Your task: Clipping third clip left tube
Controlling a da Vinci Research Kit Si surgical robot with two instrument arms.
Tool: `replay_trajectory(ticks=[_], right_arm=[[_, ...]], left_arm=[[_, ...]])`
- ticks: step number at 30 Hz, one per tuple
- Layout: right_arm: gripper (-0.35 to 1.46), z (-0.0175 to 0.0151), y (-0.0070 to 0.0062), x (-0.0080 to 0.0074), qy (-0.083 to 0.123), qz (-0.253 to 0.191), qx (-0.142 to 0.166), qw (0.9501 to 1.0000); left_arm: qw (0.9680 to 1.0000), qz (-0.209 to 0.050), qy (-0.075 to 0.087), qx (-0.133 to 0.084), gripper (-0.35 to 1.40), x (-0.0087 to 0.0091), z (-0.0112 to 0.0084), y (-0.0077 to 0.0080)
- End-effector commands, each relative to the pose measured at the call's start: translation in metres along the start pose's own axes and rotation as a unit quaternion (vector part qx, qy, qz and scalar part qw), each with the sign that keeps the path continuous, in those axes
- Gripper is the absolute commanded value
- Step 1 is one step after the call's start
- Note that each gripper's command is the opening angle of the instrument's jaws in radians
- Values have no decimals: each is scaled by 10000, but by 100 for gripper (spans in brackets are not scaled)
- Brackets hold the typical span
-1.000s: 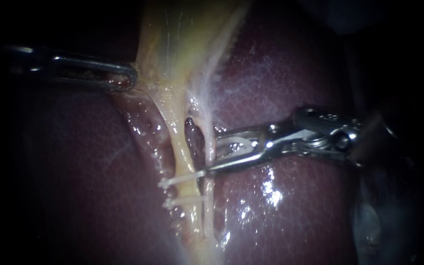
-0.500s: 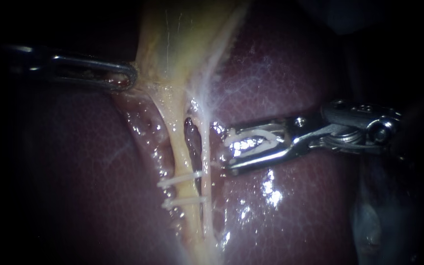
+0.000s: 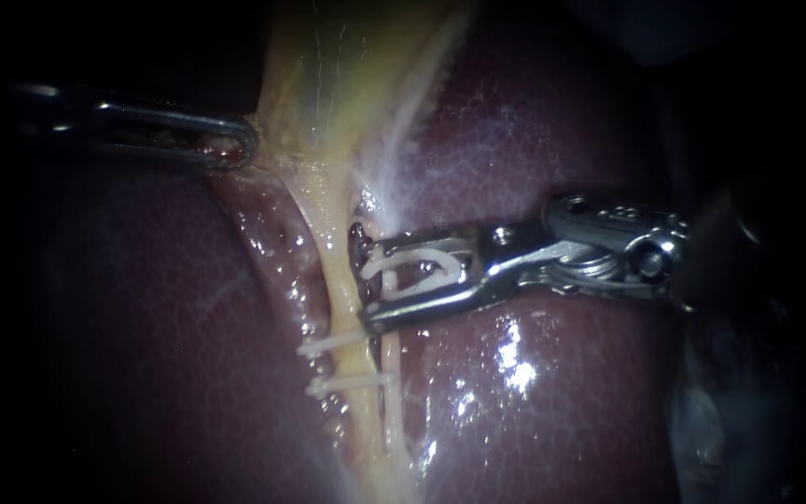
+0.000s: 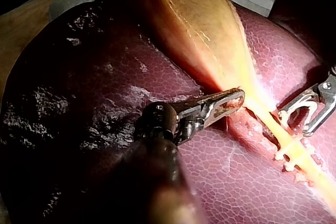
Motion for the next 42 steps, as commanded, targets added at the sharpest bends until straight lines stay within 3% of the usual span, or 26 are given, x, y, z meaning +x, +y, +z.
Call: replay_trajectory(ticks=[1, 9, 16, 29, 42], right_arm=[[46, 1, 3, -4, -7, 48, 9, 10000], [47, 14, 26, -24, -44, 167, 44, 9998], [47, 32, 34, -21, 29, 291, 213, 9993], [47, 65, 12, 7, 440, 461, 649, 9959], [43, 55, -6, 47, 785, 582, 881, 9913]], left_arm=[[10000, 0, 0, 1, -35, 0, 0, 0], [10000, 0, 0, 1, -35, 0, 0, 0], [10000, 0, 0, 1, -35, 0, -1, 0], [10000, 0, 0, 2, -35, 0, 0, 0], [10000, 0, 0, 1, -35, 0, 0, 0]])
